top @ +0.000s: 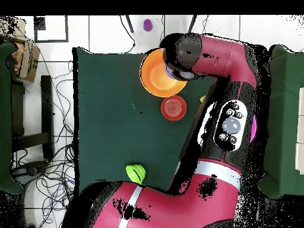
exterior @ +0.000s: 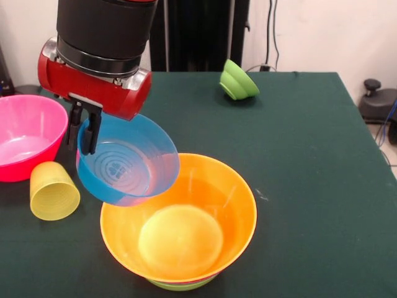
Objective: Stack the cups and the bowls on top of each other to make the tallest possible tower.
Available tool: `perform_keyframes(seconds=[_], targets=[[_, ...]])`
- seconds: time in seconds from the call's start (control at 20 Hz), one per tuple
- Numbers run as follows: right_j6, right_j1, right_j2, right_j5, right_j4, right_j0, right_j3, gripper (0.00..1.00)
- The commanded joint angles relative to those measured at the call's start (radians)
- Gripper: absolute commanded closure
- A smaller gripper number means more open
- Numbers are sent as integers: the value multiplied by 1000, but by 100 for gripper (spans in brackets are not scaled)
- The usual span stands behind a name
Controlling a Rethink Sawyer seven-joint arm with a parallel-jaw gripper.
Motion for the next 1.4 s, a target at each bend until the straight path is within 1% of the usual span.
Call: perform_keyframes(seconds=[0.05, 0.2, 0.6, 0.95, 1.0, 1.25, 1.4], targets=[[224, 31, 27, 37, 12, 53, 16, 100], [249, 39, 23, 52, 28, 61, 1, 100], [263, 44, 18, 49, 40, 70, -1, 100], [234, 34, 27, 29, 34, 67, 21, 100], [237, 33, 26, 22, 36, 66, 26, 0], [219, 30, 33, 22, 39, 61, 30, 0], [220, 36, 20, 46, 31, 64, 18, 0]])
